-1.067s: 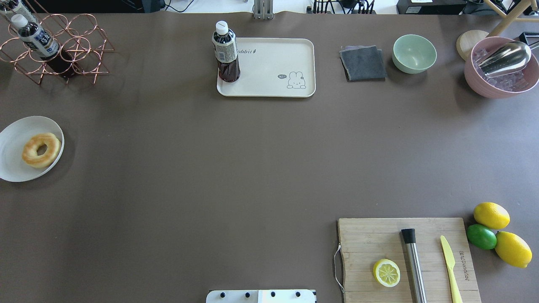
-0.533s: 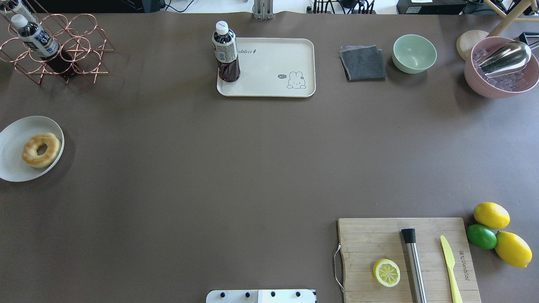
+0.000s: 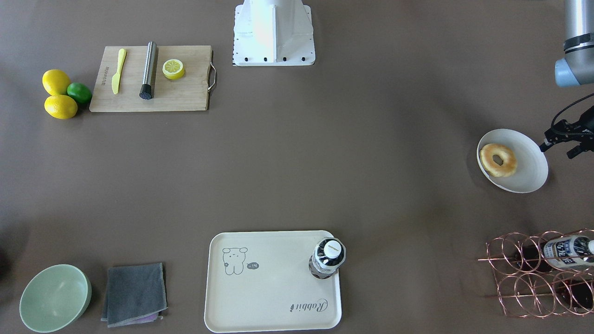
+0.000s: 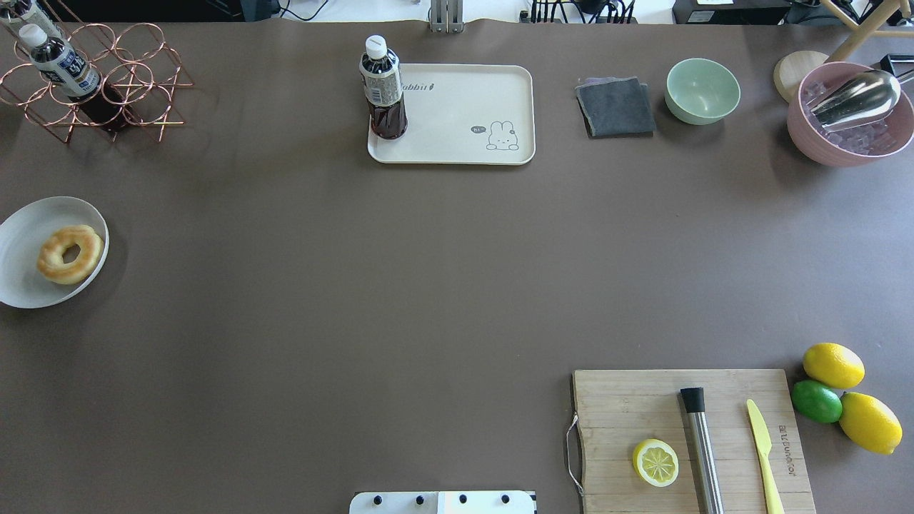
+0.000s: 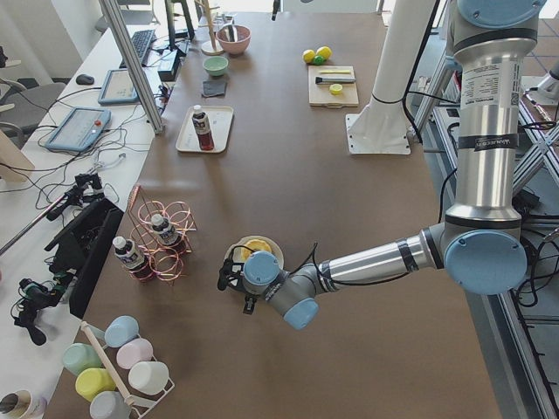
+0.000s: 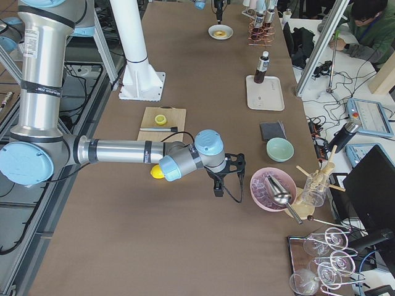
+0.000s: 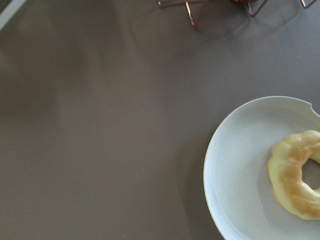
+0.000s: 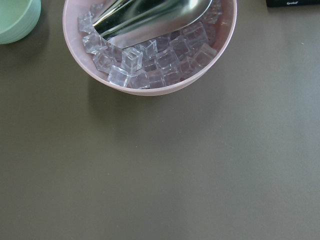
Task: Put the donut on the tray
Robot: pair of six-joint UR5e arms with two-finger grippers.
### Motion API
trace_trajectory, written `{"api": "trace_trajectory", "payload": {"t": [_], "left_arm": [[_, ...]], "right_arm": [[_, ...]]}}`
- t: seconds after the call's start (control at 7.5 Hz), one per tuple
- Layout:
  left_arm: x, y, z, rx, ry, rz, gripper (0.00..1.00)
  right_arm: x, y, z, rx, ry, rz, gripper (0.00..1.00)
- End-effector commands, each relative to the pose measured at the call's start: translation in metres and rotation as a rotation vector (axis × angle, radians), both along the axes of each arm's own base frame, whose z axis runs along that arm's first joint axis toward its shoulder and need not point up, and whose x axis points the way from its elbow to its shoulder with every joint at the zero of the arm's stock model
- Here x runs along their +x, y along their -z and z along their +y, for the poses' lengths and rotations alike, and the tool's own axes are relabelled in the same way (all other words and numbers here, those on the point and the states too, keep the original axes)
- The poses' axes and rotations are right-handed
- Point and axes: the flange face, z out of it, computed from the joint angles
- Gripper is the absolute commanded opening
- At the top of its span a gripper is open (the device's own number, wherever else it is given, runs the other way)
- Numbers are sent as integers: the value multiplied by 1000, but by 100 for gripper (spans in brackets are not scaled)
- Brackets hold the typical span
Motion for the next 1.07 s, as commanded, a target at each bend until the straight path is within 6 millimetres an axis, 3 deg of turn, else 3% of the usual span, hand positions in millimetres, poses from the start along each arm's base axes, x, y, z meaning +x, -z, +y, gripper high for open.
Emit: {"api": "trace_trajectory", "payload": {"t": [0.0, 0.27, 0.4, 0.53, 0.67, 0.93], "left_arm": [[17, 2, 3, -36, 12, 30, 67], [31, -2, 10, -43, 4, 48, 65], [31, -3, 10, -45, 4, 47, 57], [31, -4, 9, -47, 5, 47, 36], [31, -3, 9, -47, 3, 50, 0], [32, 4, 8, -36, 0, 61, 0]], "right_arm": [[1, -4, 3, -6, -3, 4, 100], [2, -4, 3, -5, -8, 13, 100], [2, -6, 3, -7, -8, 15, 100], [2, -6, 3, -8, -8, 14, 100], [2, -6, 3, -8, -8, 14, 100], [2, -7, 4, -9, -8, 14, 100]]}}
